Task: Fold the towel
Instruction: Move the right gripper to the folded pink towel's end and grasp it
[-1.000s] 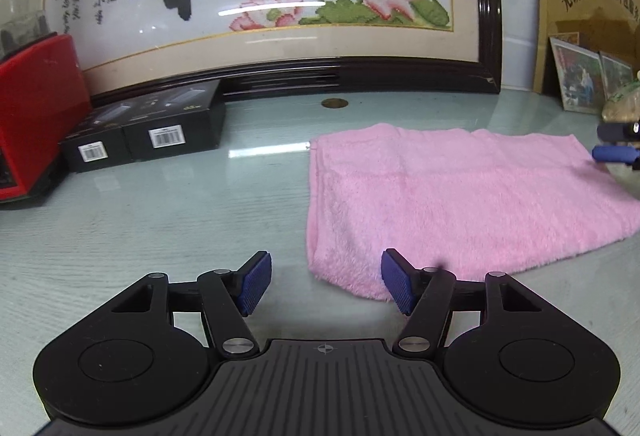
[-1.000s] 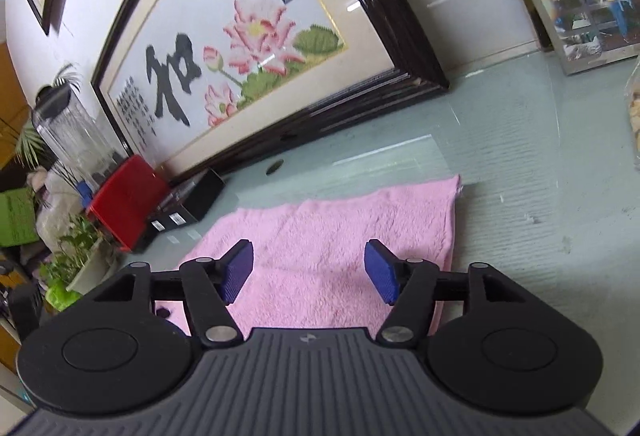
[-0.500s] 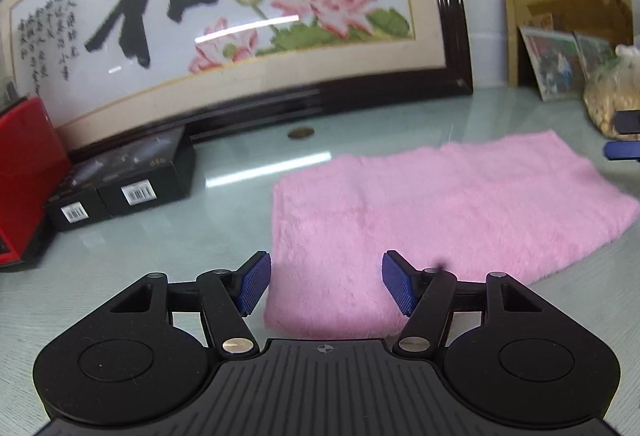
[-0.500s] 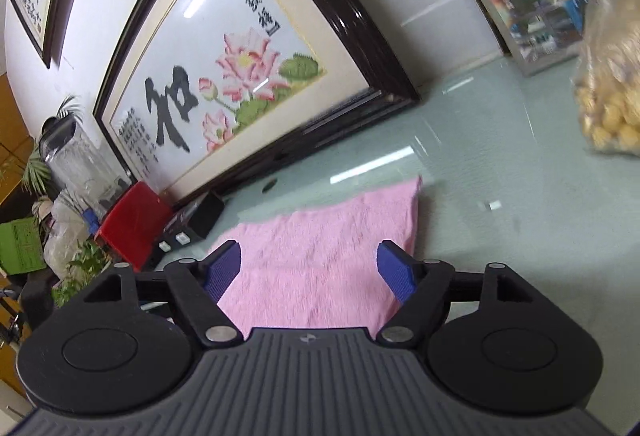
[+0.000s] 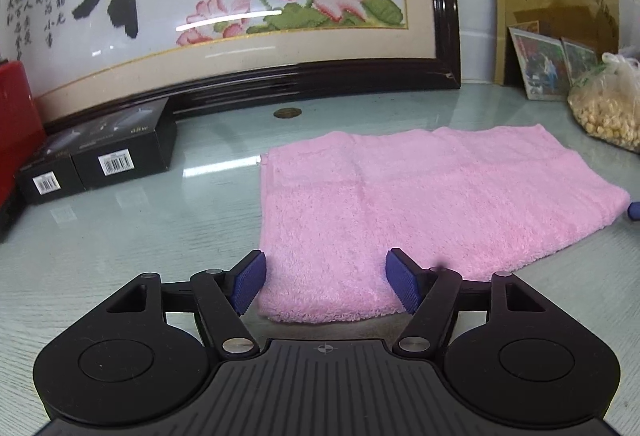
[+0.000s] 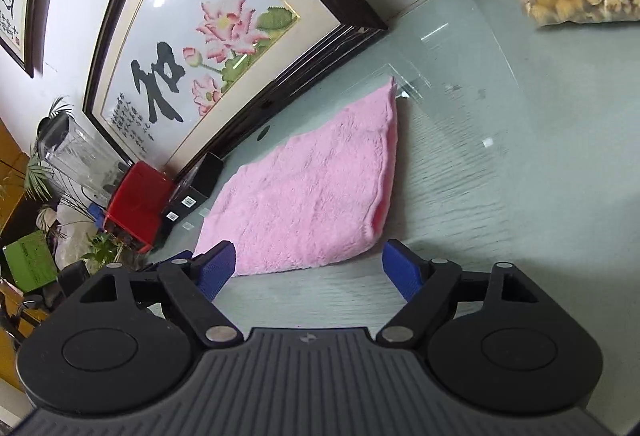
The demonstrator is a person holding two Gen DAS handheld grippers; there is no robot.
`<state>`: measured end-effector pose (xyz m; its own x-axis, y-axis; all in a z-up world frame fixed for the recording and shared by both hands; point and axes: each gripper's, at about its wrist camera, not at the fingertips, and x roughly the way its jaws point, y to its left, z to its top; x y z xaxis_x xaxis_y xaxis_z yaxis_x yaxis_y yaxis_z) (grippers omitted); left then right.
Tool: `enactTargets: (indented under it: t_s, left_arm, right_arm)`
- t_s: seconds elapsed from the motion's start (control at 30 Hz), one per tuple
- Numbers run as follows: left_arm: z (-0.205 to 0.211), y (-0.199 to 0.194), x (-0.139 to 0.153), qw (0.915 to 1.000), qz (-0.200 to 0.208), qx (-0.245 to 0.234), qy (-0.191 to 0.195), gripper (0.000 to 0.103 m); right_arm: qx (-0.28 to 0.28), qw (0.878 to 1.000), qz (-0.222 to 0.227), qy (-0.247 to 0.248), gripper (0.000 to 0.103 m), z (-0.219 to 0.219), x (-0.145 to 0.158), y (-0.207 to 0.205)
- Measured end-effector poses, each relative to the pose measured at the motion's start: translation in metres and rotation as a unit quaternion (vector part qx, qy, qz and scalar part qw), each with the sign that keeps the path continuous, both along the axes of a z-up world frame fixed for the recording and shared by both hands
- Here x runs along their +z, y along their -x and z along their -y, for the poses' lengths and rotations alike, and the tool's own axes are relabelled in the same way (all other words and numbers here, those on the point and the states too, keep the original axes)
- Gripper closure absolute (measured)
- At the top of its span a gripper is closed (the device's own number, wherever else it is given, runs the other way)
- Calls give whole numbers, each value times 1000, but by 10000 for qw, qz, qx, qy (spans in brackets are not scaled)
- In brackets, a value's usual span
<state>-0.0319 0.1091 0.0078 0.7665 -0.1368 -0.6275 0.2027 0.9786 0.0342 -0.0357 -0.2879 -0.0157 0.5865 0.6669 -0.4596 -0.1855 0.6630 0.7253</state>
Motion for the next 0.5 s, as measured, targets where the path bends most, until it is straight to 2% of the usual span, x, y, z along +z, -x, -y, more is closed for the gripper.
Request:
enactTargets:
  t_s: [0.2,0.33,0.4,0.43,0.5]
  left_arm:
    - [-1,0,0,10000,0,29,-3,29]
    - [-3,-1,0,9999,-51,82,72,27]
    - [-3,0,-1,9999,-49,114,77,25]
    - [-3,0,-1,9999,-49,130,79,25]
    - [-3,0,-1,9998,-46,154,85,25]
  right_arm:
    - [-458,9987,-107,215,24,-17,4,-10]
    - [-609,9973,-106,395,50,-24,1,-22]
    - [-478,9986,-203,34,51,-23,-7,-35]
    - [-483,9982,-278,-198,56,-20,-11,-41]
    - [-523,9968,-366,-481,59,-16,-16,-49]
